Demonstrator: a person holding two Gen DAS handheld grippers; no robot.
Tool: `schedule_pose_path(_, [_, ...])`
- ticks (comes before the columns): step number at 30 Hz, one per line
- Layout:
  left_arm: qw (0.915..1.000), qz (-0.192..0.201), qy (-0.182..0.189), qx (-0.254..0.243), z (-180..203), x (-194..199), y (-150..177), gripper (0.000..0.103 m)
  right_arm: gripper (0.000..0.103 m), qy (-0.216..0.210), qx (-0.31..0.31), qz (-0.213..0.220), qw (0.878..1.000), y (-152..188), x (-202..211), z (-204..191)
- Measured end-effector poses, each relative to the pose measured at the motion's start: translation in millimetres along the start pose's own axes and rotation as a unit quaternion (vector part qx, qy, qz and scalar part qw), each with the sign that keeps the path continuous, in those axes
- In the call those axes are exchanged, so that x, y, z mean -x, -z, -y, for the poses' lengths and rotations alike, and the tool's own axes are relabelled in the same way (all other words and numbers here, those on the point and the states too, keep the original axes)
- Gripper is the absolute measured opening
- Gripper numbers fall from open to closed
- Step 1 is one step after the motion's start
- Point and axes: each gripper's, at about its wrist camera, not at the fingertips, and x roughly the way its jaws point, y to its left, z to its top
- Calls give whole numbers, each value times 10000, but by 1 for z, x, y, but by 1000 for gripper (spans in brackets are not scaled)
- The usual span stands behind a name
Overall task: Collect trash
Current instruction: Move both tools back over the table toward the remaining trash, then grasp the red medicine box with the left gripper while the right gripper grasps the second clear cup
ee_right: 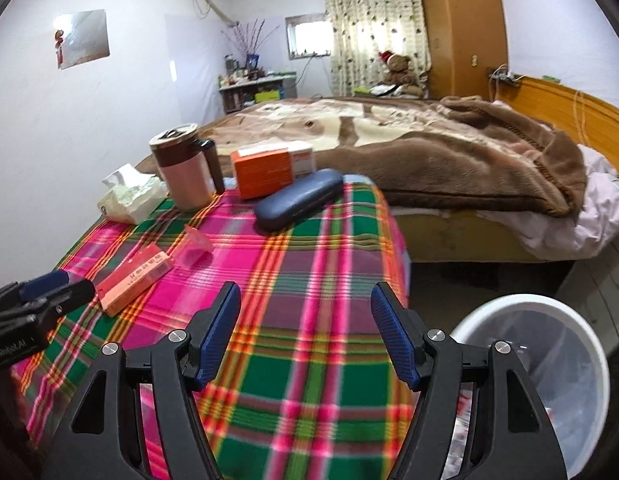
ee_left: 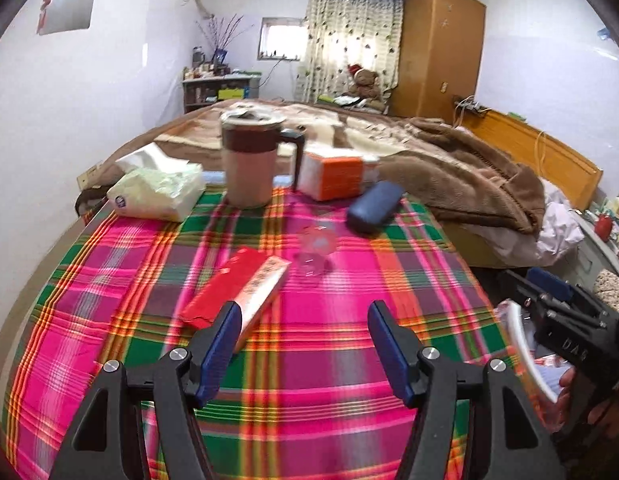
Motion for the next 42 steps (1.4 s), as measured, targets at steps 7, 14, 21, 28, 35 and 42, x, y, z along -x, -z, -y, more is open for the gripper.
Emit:
schedule_pose_path(7, [9996, -209, -146, -131, -31, -30, -4, 71, 69, -253, -52, -254, 9993, -11, -35, -25])
schedule_pose_path(14, [9977, -530, -201, -384, -45, -64, -6, 71, 69, -449, -35, -464, 9979, -21, -65, -46])
schedule_pose_path(21, [9944, -808, -398, -547, -52, -91, -8, 76, 69, -595, -6, -633, 9962, -31, -94, -68])
schedule_pose_path(28, [9931, -1003, -492, -349, -68, -112, -12, 76, 69, -749, 36, -871, 9934, -33, -115, -84])
schedule_pose_path(35, [9944, -868, -602, 25, -91, -117, -22, 76, 69, -765, -70, -999, 9920, -37, -128, -89])
schedule_pose_path(42, [9927, -988, -650, 215, -104, -130, -27, 76, 69, -638, -60, -1149, 9913, -37, -140, -94])
